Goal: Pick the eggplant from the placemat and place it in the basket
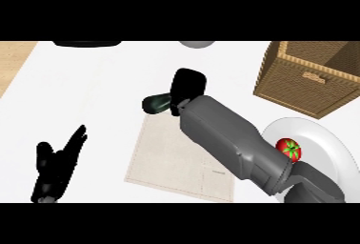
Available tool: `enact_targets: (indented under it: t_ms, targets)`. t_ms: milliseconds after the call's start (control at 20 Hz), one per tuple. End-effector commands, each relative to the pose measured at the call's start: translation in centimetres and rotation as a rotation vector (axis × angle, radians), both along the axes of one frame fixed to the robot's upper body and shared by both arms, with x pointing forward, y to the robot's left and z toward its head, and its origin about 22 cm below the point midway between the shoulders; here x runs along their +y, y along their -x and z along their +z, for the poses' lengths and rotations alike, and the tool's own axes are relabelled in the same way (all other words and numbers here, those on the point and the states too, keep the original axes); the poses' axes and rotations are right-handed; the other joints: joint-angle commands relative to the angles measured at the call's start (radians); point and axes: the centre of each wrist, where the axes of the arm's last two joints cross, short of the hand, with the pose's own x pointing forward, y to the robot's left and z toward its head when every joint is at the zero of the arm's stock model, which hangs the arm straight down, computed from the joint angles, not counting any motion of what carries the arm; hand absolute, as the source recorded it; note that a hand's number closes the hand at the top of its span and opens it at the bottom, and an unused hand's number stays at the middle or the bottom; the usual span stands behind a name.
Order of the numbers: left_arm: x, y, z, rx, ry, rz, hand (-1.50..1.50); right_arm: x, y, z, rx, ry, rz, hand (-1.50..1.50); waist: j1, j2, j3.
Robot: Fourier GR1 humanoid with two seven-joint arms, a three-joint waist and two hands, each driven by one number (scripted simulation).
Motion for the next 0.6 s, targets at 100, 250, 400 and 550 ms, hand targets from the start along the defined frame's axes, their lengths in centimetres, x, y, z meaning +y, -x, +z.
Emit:
enact_targets:
  t_ms: [100,250,400,550]
  targets:
    - [0.3,2.1,-2.2,0.144,0.019,0.047,0.00,1.5,-0.9,8.3,-0.427,-0.499,-0.171,1.50,-0.029,-0.010,-0.009]
    - [0.3,2.8,-2.9,0.152,0.030,0.048,0.00,0.8,-1.6,10.8,-0.615,-0.505,-0.196,1.50,-0.039,-0.010,-0.014]
    - [0.6,3.1,-2.6,0.147,0.020,0.054,0.00,0.8,-2.0,13.1,-0.701,-0.558,-0.259,1.50,-0.032,-0.008,-0.014]
    - [0.9,2.0,-2.1,0.140,0.024,0.078,0.00,-0.9,-2.7,17.6,-0.736,-0.529,-0.309,1.50,-0.053,-0.011,-0.014]
